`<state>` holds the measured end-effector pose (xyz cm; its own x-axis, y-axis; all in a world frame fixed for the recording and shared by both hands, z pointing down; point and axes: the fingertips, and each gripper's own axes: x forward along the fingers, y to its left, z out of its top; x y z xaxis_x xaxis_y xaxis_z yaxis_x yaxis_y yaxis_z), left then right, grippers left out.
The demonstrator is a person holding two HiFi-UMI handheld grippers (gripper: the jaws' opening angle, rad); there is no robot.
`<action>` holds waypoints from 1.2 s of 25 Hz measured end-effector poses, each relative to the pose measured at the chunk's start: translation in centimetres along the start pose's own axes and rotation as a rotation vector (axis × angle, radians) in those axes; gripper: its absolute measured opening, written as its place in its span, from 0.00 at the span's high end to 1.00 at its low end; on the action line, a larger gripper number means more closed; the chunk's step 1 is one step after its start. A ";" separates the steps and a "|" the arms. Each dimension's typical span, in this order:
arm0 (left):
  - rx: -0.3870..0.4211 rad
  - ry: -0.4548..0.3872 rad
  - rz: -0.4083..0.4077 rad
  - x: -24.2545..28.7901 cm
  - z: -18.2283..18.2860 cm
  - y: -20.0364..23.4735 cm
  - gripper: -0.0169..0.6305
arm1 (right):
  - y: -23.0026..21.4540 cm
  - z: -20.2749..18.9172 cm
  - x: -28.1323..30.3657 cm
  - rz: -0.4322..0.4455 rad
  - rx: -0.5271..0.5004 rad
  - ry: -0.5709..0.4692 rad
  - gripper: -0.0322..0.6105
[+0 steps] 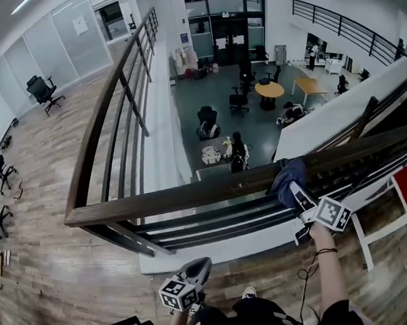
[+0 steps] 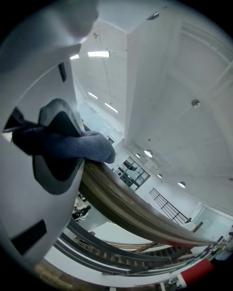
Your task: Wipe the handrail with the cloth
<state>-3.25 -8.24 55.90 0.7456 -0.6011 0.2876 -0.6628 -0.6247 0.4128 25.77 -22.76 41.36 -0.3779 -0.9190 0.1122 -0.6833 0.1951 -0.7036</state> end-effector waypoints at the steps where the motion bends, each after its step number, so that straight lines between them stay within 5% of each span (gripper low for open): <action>1: 0.000 0.000 -0.002 1.2 0.1 -0.8 0.97 | -1.6 1.6 -0.6 -0.015 -0.006 -0.007 0.81; 8: 0.001 0.020 0.007 6.4 0.6 -4.8 0.97 | -11.8 12.7 -5.1 -0.136 -0.065 -0.050 0.81; 15: -0.013 0.008 0.046 7.0 1.9 -5.3 0.97 | -19.4 19.3 -8.4 -0.251 -0.125 -0.066 0.81; 30: 0.002 -0.009 0.091 5.4 1.6 -3.4 0.97 | -25.3 23.6 -12.9 -0.407 -0.181 -0.127 0.81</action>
<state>2.91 -10.20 54.68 0.6820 -0.6595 0.3163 -0.7277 -0.5684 0.3839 62.63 -23.94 41.14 0.0153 -0.9658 0.2587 -0.8625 -0.1436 -0.4852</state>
